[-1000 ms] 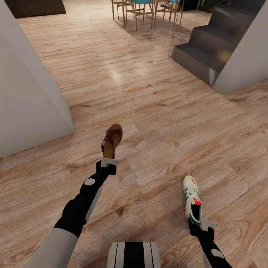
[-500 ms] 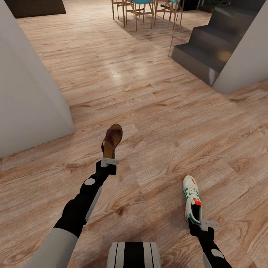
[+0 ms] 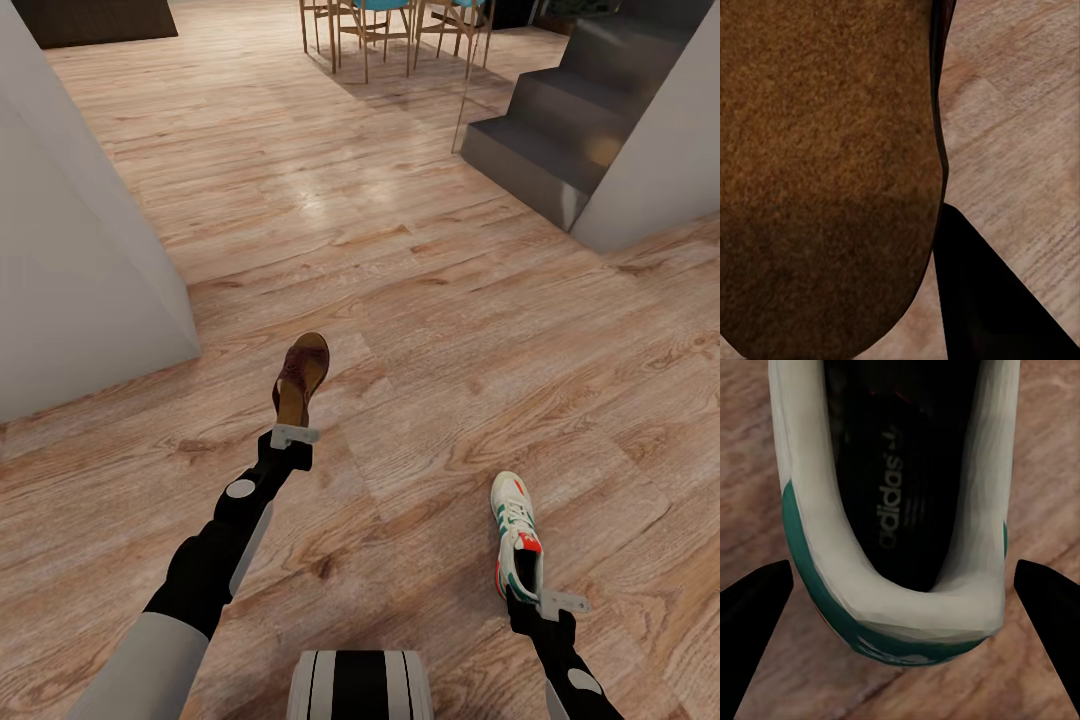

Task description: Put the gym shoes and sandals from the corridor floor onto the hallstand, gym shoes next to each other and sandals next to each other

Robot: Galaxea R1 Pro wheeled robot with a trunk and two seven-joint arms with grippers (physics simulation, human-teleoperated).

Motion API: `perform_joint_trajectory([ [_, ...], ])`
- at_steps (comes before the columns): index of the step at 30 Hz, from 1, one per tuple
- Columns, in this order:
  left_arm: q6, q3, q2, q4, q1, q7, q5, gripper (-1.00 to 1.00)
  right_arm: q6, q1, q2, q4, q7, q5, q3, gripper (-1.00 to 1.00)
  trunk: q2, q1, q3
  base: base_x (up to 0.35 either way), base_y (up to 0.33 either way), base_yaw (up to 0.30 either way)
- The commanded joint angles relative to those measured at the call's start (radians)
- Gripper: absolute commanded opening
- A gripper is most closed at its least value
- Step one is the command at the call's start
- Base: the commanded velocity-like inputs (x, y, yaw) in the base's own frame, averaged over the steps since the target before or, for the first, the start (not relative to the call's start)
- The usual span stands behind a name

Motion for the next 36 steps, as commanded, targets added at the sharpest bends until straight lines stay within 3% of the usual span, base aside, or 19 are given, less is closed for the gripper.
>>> perform_joint_trajectory([
  [1,0.006,0.0,0.0,-0.002,0.0,-0.004,-0.006,-1.0,-0.004,-0.001,0.0,0.001,0.01,0.003,-0.008,-1.0,0.0,0.0,-0.001,0.0,0.0,0.0],
  [3,0.007,0.0,0.0,-0.002,0.0,-0.004,-0.006,-1.0,-0.004,-0.001,0.0,0.001,0.01,0.003,-0.008,-1.0,0.0,0.0,-0.001,0.0,0.0,0.0],
  [25,0.01,0.009,0.011,-0.002,0.01,0.0,-0.01,-1.0,-0.006,-0.001,0.005,0.001,0.008,0.003,-0.007,-1.0,0.005,-0.01,0.084,0.0,0.0,0.0],
  [29,0.013,0.032,0.018,-0.004,0.049,0.001,-0.015,-1.0,-0.009,0.0,0.008,0.001,0.007,0.003,-0.008,-1.0,0.006,-0.012,0.1,0.0,0.0,0.0],
  [30,0.006,0.101,0.027,-0.007,0.117,-0.001,-0.017,-1.0,-0.01,0.001,0.008,0.002,0.007,0.003,-0.008,-1.0,0.006,-0.012,0.104,0.0,0.0,0.0],
  [32,0.003,0.144,0.033,-0.007,0.16,-0.003,-0.018,-1.0,-0.01,0.001,0.008,0.003,0.007,0.003,-0.008,-1.0,0.007,-0.013,0.112,0.0,0.0,0.0],
  [33,0.001,0.173,0.047,-0.007,0.202,-0.003,-0.019,-1.0,-0.01,0.001,0.008,0.004,0.007,0.004,-0.008,-1.0,0.007,-0.014,0.116,0.0,0.0,-0.041],
  [34,-0.026,0.191,0.077,0.003,0.272,-0.002,-0.018,-1.0,-0.011,0.001,0.005,0.002,0.008,0.003,-0.008,-1.0,0.007,-0.014,0.121,0.0,0.0,-0.093],
  [36,-0.082,0.193,0.081,0.011,0.309,-0.001,-0.018,-1.0,-0.012,0.002,-0.001,0.001,0.01,0.003,-0.009,-1.0,0.007,-0.015,0.132,0.0,0.0,-0.102],
])
